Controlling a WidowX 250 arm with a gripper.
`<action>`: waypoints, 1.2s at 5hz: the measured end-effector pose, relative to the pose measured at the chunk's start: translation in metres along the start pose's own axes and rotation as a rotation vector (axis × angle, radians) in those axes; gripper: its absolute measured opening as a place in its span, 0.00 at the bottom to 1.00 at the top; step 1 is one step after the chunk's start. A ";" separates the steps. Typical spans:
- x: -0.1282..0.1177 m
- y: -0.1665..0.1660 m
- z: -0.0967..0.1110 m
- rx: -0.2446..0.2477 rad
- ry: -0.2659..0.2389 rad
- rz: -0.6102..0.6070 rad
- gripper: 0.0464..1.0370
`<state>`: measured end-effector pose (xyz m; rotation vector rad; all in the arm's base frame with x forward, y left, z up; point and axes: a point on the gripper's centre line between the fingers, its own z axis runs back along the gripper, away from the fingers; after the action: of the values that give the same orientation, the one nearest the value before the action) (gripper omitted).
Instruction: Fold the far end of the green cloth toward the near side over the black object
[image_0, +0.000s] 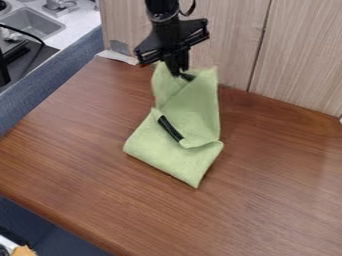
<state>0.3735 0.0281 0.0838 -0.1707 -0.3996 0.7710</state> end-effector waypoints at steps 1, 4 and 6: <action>-0.028 0.019 0.010 0.018 0.007 -0.049 0.02; -0.074 0.074 -0.012 0.185 0.088 -0.168 0.01; -0.077 0.099 -0.041 0.233 0.165 -0.150 0.04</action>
<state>0.2766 0.0438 -0.0049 0.0146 -0.1618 0.6444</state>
